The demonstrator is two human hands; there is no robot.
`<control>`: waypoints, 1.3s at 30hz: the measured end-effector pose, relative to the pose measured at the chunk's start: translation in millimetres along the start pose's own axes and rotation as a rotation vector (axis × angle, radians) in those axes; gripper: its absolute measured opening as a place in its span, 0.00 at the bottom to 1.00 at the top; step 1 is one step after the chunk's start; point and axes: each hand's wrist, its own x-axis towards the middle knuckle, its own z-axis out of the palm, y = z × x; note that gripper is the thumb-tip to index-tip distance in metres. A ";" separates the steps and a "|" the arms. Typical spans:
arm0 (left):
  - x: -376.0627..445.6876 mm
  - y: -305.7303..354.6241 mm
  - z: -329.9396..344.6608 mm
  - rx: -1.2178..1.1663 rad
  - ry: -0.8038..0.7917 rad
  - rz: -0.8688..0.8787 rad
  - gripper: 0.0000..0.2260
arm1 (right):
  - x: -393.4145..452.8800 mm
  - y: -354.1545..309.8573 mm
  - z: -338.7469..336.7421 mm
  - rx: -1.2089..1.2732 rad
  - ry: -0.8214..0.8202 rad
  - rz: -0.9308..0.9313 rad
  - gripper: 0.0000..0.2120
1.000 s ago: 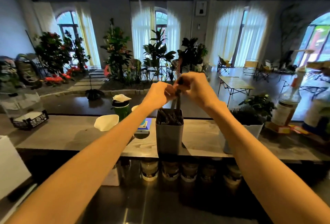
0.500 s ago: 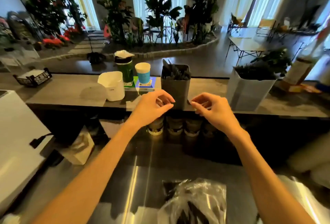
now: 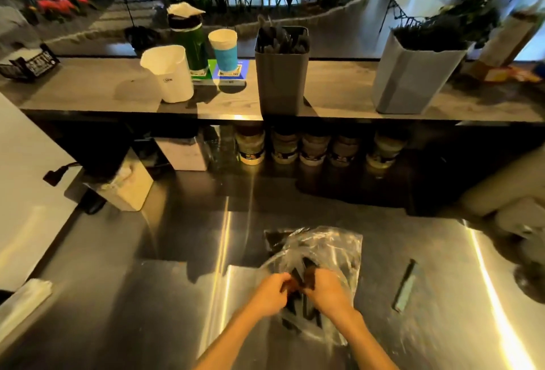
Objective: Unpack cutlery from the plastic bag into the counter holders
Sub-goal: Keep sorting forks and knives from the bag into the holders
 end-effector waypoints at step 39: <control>-14.6 5.6 -30.9 -0.550 0.413 -0.069 0.13 | -91.6 3.1 -118.1 0.168 -0.520 -0.010 0.09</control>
